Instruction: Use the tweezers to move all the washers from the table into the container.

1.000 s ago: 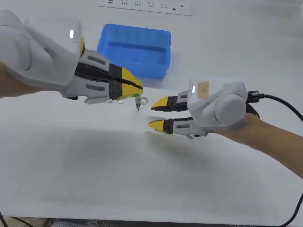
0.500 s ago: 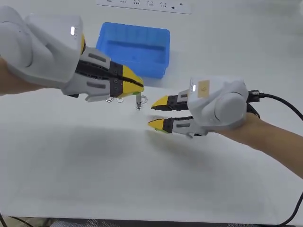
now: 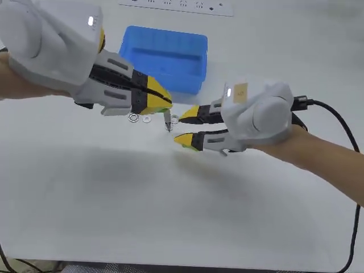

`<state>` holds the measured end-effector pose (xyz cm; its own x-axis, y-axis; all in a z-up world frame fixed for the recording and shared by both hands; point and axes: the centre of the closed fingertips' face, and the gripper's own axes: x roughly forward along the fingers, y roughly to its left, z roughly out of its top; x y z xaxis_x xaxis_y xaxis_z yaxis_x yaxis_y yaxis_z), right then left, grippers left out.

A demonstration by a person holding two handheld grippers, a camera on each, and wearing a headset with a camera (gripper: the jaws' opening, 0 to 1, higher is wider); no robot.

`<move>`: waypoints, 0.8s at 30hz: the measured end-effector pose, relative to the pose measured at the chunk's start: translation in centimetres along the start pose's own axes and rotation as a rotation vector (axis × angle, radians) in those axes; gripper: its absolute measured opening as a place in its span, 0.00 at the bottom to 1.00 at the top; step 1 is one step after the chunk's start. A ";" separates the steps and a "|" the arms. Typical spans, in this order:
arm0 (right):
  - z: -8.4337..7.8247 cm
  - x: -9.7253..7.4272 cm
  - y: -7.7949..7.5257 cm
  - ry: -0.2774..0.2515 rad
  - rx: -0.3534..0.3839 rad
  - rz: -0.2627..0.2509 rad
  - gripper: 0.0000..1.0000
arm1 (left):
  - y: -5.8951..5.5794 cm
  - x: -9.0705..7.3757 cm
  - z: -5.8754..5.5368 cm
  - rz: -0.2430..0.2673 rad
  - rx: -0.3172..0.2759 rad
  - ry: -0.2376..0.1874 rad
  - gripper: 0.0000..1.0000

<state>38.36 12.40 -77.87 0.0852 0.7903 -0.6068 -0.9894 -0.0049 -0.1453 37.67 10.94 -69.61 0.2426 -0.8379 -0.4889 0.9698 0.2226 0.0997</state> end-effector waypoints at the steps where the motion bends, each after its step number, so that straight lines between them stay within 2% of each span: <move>1: 0.2 0.2 -0.2 -0.002 0.007 0.005 0.22 | 0.0 0.2 0.2 -0.002 0.003 0.004 0.04; 5: 1.0 0.6 0.0 -0.022 0.009 0.018 0.21 | -0.3 0.6 0.5 -0.019 0.001 0.008 0.04; 10: 1.1 0.7 0.1 -0.026 0.005 0.032 0.14 | -0.1 0.4 0.1 -0.025 -0.001 0.009 0.04; 12: 1.2 0.7 -0.1 -0.030 0.008 0.034 0.11 | -0.3 0.5 0.1 -0.028 0.018 0.019 0.04; 18: 1.2 0.9 0.1 -0.034 0.000 0.063 0.11 | -0.2 0.4 -0.1 -0.025 0.006 0.015 0.04; 24: 1.4 1.2 0.2 -0.032 -0.001 0.080 0.11 | -0.3 0.5 0.3 -0.019 -0.002 0.008 0.04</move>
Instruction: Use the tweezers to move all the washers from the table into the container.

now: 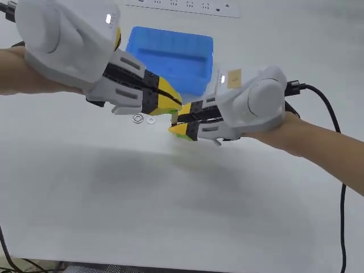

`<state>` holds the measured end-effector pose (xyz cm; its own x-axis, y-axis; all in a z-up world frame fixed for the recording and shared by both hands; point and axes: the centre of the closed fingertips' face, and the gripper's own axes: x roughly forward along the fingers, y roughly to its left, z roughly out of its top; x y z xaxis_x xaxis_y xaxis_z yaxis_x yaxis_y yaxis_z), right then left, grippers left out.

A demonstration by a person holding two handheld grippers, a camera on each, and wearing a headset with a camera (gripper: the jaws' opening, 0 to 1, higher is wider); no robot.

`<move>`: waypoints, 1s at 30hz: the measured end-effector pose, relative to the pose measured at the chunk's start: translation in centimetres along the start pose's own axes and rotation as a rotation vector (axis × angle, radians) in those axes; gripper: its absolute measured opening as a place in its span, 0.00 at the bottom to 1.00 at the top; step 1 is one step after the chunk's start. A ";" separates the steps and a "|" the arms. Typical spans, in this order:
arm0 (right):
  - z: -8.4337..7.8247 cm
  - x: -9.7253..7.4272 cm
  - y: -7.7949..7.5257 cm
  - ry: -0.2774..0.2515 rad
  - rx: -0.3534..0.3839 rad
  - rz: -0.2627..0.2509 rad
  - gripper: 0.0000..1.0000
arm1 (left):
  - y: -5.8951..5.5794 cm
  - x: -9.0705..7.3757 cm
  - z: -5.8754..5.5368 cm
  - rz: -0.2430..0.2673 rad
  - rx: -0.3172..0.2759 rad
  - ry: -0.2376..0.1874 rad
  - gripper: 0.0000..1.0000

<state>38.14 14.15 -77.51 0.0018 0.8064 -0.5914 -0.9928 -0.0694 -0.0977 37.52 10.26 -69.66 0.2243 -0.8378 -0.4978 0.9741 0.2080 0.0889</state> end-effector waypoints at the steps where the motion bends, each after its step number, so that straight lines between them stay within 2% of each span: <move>1: 0.0 0.0 0.0 -0.001 0.004 0.001 0.11 | 0.0 0.0 0.0 0.002 -0.006 -0.002 0.04; 5: 0.2 0.2 -0.1 -0.008 0.042 0.002 0.11 | 0.5 -0.3 -0.2 0.014 -0.021 -0.003 0.04; 12: 0.3 0.1 0.0 -0.016 0.054 0.009 0.11 | 1.1 -0.4 -0.7 0.011 -0.026 -0.006 0.04; 21: 0.5 -0.2 0.1 -0.025 0.044 0.025 0.11 | 1.0 -0.1 -0.6 -0.004 -0.006 0.000 0.04; 30: 0.5 -0.3 -0.1 -0.048 0.048 0.069 0.09 | 0.5 0.2 -0.2 -0.013 0.005 0.008 0.04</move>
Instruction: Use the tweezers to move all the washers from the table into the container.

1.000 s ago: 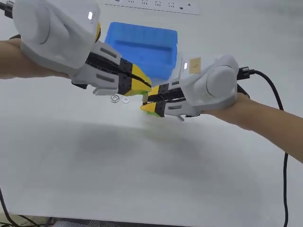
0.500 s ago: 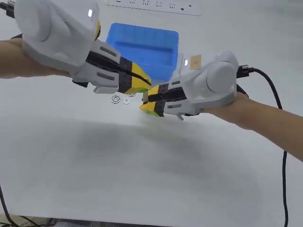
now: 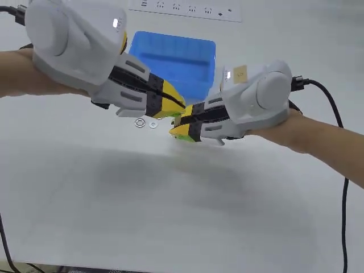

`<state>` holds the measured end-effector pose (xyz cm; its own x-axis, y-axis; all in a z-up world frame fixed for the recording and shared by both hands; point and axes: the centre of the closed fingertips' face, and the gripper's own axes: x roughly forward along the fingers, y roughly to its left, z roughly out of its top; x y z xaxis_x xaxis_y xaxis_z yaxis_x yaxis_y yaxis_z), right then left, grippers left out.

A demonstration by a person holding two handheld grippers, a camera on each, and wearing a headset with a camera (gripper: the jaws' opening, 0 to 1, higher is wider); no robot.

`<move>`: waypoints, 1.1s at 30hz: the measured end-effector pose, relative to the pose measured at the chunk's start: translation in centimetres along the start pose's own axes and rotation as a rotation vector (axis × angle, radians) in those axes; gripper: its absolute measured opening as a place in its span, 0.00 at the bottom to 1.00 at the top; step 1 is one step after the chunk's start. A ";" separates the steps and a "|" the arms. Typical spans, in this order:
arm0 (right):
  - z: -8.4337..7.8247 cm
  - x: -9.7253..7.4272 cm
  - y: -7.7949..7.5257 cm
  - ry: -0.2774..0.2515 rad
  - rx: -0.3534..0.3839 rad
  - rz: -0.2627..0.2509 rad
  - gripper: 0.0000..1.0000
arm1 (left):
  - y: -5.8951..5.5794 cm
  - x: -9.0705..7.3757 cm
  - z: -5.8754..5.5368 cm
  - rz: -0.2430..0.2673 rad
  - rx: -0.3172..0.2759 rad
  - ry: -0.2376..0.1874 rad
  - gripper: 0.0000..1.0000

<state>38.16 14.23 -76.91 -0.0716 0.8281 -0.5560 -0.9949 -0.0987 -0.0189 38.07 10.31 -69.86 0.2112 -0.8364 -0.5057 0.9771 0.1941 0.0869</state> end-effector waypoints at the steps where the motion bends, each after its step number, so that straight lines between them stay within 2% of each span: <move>1: 0.0 0.0 0.0 -0.003 -0.004 0.002 0.08 | 0.0 0.0 0.0 0.000 -0.004 0.001 0.04; 2: 0.0 0.0 0.0 -0.003 -0.014 0.001 0.08 | 0.2 0.0 0.0 0.005 0.047 0.010 0.05; 3: 0.0 0.0 -0.1 -0.003 -0.020 0.000 0.08 | 0.1 0.1 0.0 0.008 0.052 0.015 0.05; 9: 0.1 0.1 -0.1 -0.005 -0.025 -0.009 0.08 | 0.3 0.1 -0.2 0.017 -0.004 0.025 0.06; 11: 0.1 0.1 -0.2 -0.008 -0.020 -0.013 0.08 | 0.2 0.0 -0.4 0.014 -0.024 0.031 0.09; 13: 0.1 0.2 -0.2 -0.013 -0.010 -0.016 0.08 | 0.2 -0.1 -0.7 0.025 -0.032 0.045 0.17; 17: 0.1 0.1 -0.1 -0.014 -0.003 -0.017 0.08 | 0.4 -0.8 -0.5 0.053 -0.047 0.023 0.20; 20: 0.1 0.0 0.0 -0.008 -0.005 -0.021 0.08 | 0.7 -1.5 -0.4 0.097 -0.062 0.016 0.24; 22: 0.2 -0.1 0.1 -0.007 -0.002 -0.020 0.08 | 0.6 -1.9 -0.3 0.118 -0.100 0.001 0.28; 23: 0.2 -0.1 0.2 -0.008 -0.002 -0.019 0.08 | 0.2 -2.1 -0.4 0.105 -0.152 -0.014 0.31; 24: 0.4 -0.2 0.3 -0.007 -0.005 -0.015 0.08 | 0.0 -2.4 -0.8 0.094 -0.171 -0.013 0.32; 27: 0.7 -0.5 0.4 -0.007 -0.012 -0.010 0.08 | -0.1 -3.1 -1.9 0.118 -0.171 0.006 0.33; 29: 1.1 -0.7 0.3 -0.021 0.003 -0.015 0.08 | -0.2 -3.6 -2.6 0.121 -0.184 0.000 0.36; 33: 2.0 -1.3 0.1 -0.040 0.011 -0.029 0.08 | -0.8 -4.3 -2.7 0.161 -0.170 -0.013 0.43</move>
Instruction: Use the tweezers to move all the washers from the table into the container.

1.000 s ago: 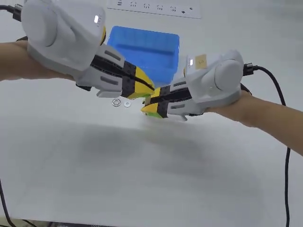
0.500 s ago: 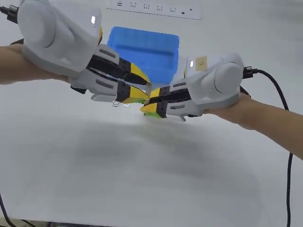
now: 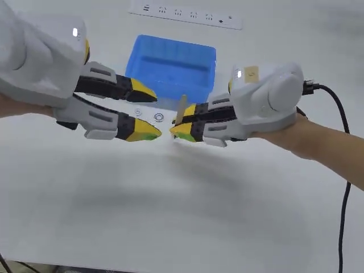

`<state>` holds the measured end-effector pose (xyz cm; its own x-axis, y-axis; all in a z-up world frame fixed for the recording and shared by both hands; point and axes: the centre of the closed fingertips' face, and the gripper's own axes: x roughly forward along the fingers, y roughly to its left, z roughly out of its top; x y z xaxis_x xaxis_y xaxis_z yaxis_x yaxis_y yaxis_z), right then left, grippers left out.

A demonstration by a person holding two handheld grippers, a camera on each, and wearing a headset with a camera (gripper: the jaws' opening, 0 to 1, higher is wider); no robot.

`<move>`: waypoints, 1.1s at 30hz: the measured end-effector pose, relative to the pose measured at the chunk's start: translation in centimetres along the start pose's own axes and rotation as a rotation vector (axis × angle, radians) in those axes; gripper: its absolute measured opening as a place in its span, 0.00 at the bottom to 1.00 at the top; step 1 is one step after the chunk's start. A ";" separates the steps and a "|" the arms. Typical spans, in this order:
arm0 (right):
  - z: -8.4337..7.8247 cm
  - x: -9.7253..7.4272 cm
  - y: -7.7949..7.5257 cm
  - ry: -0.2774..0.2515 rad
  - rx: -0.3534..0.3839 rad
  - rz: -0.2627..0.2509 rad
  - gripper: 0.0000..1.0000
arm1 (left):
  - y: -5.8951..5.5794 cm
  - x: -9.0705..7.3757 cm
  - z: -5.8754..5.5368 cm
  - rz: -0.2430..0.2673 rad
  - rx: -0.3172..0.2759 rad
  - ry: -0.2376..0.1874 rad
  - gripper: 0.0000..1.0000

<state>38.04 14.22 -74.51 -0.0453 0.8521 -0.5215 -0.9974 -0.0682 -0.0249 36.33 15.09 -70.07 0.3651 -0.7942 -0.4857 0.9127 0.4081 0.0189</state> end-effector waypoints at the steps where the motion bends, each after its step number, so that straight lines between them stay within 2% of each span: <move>1: 0.2 -0.1 -0.1 -0.006 0.004 -0.003 0.08 | 0.0 -0.1 0.1 0.012 0.002 -0.009 0.45; 2: 0.5 -0.2 -0.1 -0.011 0.005 -0.006 0.08 | 0.0 -0.3 0.2 0.023 -0.002 -0.021 0.48; 3: 0.9 -0.4 -0.2 -0.016 0.003 -0.009 0.08 | 0.1 -0.6 0.5 0.044 -0.024 -0.053 0.50; 6: 1.7 -0.8 -0.4 -0.021 -0.009 -0.017 0.08 | 0.6 -1.3 0.8 0.090 -0.031 -0.103 0.55; 10: 2.7 -1.1 -0.9 -0.036 -0.014 -0.027 0.08 | 1.2 -2.3 1.6 0.149 -0.051 -0.193 0.68; 12: 3.3 -1.3 -1.2 -0.044 -0.016 -0.035 0.08 | 1.4 -2.7 1.8 0.178 -0.032 -0.213 0.71; 13: 3.6 -1.5 -1.4 -0.048 -0.018 -0.040 0.08 | 1.4 -2.9 2.0 0.192 -0.013 -0.236 0.72; 14: 3.7 -1.5 -1.6 -0.051 -0.018 -0.044 0.08 | 1.2 -2.9 2.2 0.198 -0.011 -0.241 0.72; 15: 4.0 -1.6 -1.8 -0.054 -0.019 -0.047 0.08 | 1.2 -3.0 2.4 0.224 0.006 -0.253 0.73; 17: 4.2 -1.8 -2.1 -0.055 -0.018 -0.052 0.08 | 1.0 -3.1 2.2 0.233 0.029 -0.258 0.75; 21: 4.8 -2.0 -2.9 -0.068 -0.014 -0.067 0.08 | 0.6 -2.7 1.3 0.221 0.044 -0.232 0.77; 25: 5.4 -2.0 -3.4 -0.079 -0.022 -0.077 0.08 | 0.7 -2.5 0.4 0.197 0.024 -0.213 0.77; 27: 5.6 -2.0 -3.8 -0.080 -0.029 -0.079 0.08 | 1.0 -2.3 0.1 0.207 0.016 -0.219 0.76; 30: 6.0 -2.0 -4.5 -0.084 -0.037 -0.084 0.08 | 1.8 -2.1 -0.4 0.242 -0.037 -0.235 0.76; 33: 6.7 -2.1 -5.7 -0.096 -0.054 -0.097 0.09 | 2.0 -2.1 -0.5 0.250 -0.044 -0.243 0.75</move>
<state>43.48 16.32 -67.57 0.0429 0.9018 -0.4301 -0.9930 -0.0091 -0.1180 37.30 17.81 -69.42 0.6138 -0.7491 -0.2489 0.7829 0.6181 0.0705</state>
